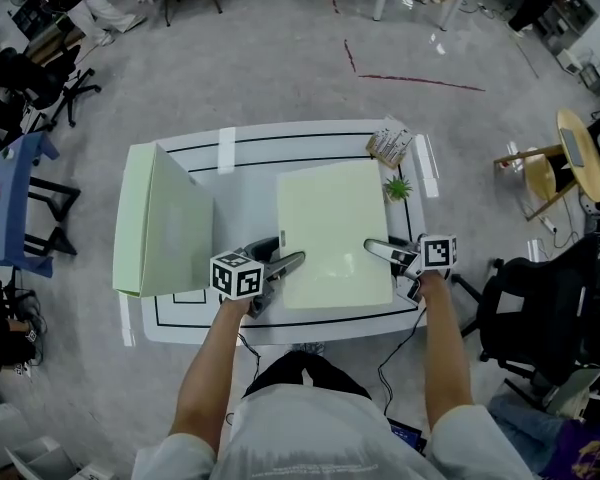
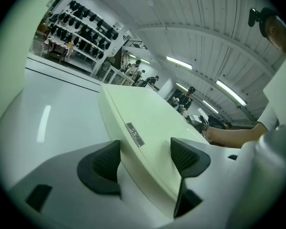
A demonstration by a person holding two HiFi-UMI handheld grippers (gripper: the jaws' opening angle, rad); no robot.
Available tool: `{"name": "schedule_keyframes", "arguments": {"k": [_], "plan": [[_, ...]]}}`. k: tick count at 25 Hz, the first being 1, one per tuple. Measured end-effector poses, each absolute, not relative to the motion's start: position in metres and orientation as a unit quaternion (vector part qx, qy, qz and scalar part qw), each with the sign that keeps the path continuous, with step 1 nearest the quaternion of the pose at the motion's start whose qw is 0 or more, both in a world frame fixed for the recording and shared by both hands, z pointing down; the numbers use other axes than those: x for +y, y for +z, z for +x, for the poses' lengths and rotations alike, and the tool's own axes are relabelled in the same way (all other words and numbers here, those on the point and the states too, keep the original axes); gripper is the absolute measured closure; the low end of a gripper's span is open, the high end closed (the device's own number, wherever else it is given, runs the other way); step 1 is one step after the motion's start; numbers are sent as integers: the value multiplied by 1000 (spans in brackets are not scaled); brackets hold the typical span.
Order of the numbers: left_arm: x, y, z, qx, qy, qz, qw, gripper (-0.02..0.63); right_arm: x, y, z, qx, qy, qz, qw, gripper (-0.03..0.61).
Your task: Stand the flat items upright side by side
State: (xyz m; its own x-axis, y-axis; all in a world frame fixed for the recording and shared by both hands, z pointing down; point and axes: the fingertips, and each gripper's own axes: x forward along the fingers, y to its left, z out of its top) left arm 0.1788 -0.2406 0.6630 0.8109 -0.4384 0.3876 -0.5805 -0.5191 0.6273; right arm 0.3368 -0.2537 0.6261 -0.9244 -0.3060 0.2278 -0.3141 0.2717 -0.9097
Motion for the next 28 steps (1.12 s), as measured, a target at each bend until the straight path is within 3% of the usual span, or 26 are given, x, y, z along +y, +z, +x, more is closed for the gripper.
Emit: {"name": "schedule_keyframes", "arguments": {"k": [7, 14, 22, 28], "plan": [[-240, 660, 176, -277, 74, 867, 407, 267, -258, 593, 337, -796, 594, 111, -35, 218], [-250, 658, 173, -291, 39, 838, 459, 267, -264, 579, 332, -816, 560, 125, -64, 216], [-259, 650, 162, -284, -38, 812, 508, 234, -222, 614, 330, -876, 462, 113, 76, 207], [-246, 640, 178, -204, -31, 842, 498, 224, -212, 610, 333, -899, 420, 101, 76, 207]]}}
